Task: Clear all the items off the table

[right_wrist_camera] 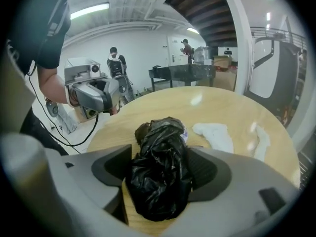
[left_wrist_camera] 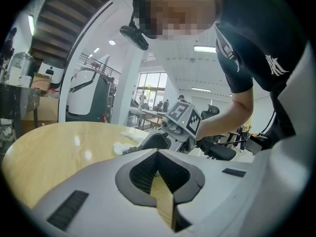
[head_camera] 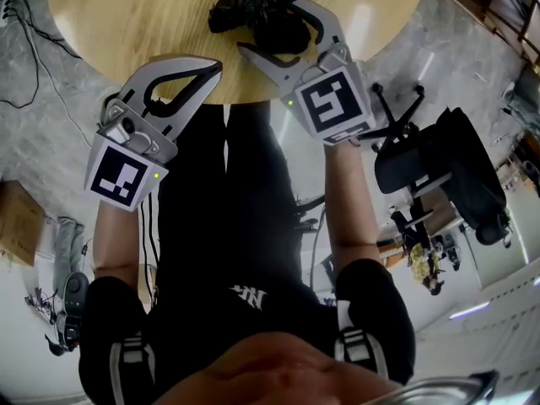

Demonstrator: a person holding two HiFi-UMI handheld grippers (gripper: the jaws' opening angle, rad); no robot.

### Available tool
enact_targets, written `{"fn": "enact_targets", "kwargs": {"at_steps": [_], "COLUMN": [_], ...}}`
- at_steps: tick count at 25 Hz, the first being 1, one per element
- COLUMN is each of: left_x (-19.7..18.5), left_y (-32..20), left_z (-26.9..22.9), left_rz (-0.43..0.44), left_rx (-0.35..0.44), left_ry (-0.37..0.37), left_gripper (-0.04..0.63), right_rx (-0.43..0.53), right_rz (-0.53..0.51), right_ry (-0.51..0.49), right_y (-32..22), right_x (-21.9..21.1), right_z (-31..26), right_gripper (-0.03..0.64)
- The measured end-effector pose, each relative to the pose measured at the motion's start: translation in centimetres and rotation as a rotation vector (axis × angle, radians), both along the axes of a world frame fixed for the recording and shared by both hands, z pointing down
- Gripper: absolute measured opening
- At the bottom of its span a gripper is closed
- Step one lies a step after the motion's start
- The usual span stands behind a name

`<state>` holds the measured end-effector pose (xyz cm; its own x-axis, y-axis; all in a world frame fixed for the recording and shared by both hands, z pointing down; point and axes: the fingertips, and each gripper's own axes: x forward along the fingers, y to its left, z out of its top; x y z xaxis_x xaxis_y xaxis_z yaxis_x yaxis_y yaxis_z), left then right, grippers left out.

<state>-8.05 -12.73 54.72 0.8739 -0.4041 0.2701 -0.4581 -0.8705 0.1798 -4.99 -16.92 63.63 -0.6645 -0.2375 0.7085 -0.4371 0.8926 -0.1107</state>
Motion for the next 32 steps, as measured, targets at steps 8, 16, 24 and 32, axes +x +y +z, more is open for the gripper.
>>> {"fn": "enact_targets", "kwargs": {"at_steps": [8, 16, 24, 32], "left_x": [-0.2, -1.0, 5.8, 21.3], "left_y": [-1.3, -1.4, -0.1, 3.3], "left_z": [0.0, -0.6, -2.7, -3.7], "left_rz": [0.005, 0.030, 0.127, 0.253], "left_rx": [-0.021, -0.039, -0.023, 0.012], "left_ry": [0.014, 0.018, 0.007, -0.009], "left_gripper": [0.012, 0.012, 0.012, 0.012], "right_rx": [-0.043, 0.042, 0.132, 0.194], "right_rz": [0.074, 0.180, 0.290, 0.427], "right_ry": [-0.031, -0.158, -0.213, -0.229], "right_y": [-1.0, -1.7, 0.1, 3.4], "right_x": [0.4, -0.4, 7.2, 23.6], "right_z": [-0.8, -5.5, -10.4, -11.8], "right_gripper": [0.241, 0.212, 0.202, 0.201]}}
